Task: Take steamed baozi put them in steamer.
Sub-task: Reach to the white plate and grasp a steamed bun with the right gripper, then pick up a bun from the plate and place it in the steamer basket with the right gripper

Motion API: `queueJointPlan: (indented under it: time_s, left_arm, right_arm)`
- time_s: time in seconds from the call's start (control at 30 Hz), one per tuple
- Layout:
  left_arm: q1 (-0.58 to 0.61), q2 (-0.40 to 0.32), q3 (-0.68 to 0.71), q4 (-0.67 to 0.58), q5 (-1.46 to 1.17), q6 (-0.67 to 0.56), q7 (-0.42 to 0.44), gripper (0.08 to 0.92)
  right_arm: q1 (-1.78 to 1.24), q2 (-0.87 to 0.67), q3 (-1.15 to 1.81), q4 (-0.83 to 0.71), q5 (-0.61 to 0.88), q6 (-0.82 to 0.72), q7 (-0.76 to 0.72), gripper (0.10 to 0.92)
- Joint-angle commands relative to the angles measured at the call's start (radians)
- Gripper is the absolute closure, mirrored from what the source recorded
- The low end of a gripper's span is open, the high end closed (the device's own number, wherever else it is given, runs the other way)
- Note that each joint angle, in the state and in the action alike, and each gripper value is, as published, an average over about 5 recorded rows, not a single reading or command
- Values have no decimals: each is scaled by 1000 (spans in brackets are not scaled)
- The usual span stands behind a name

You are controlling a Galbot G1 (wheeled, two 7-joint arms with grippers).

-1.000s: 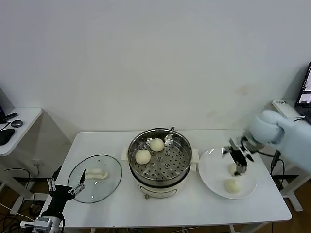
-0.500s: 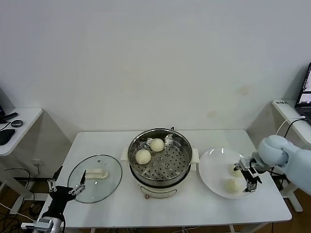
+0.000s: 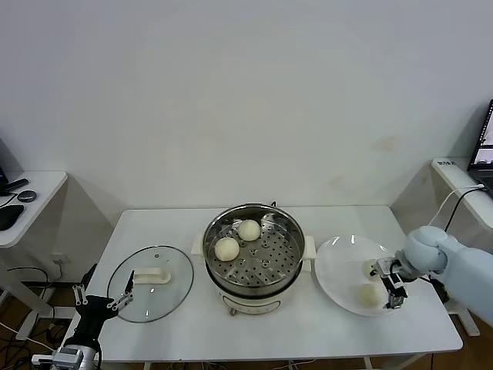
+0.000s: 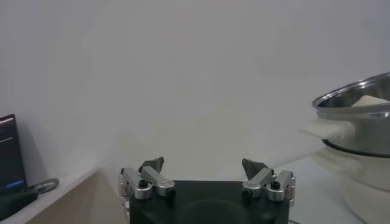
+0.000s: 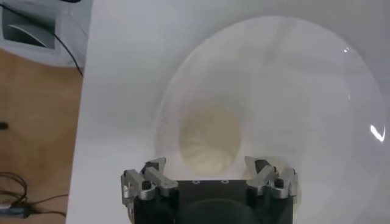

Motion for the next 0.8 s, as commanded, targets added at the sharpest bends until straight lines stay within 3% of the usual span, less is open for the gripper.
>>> queueJointPlan:
  time_s: [0.03, 0.43, 0.8]
  left_arm:
    - [-1, -1, -1, 2, 5, -1, -1, 177]
    - [-7, -2, 2, 6, 3, -1, 1, 177]
    - [-32, 7, 23, 12, -2, 0, 1, 177]
  right_arm:
    - [-19, 42, 11, -29, -8, -14, 6, 236]
    - [106, 3, -72, 19, 74, -37, -43, 459]
    - [704, 30, -368, 34, 343, -26, -124, 499]
